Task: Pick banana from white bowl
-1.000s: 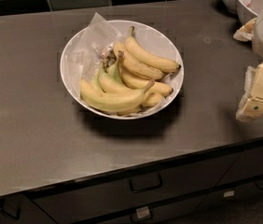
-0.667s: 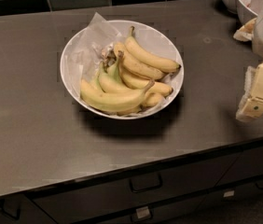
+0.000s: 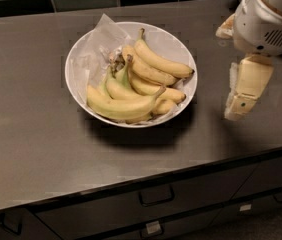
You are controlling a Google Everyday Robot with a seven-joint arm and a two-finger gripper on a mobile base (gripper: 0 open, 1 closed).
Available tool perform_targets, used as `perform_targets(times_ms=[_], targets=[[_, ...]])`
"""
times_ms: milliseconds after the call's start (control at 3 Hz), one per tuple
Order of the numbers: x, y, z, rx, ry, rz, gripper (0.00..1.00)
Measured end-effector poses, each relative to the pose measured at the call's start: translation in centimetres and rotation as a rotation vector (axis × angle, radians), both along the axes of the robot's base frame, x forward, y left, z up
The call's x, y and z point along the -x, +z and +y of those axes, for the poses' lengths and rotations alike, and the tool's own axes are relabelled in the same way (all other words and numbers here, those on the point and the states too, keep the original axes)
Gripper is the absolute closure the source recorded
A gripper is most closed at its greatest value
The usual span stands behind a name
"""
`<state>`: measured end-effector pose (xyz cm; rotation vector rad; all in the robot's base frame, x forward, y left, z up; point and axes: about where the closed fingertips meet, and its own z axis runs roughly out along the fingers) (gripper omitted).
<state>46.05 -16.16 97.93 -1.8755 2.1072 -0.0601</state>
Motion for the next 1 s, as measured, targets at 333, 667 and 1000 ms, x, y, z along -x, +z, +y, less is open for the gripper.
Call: perform_targets(times_ms=[333, 667, 1000], targets=[[-1.3, 0.3, 4.0, -0.008, 0.091, 0.007, 0.00], [-1.3, 0.3, 4.0, -0.008, 0.091, 0.007, 0.00], [-1.0, 0.2, 5.1, -0.018, 0.094, 0.017, 0.13]])
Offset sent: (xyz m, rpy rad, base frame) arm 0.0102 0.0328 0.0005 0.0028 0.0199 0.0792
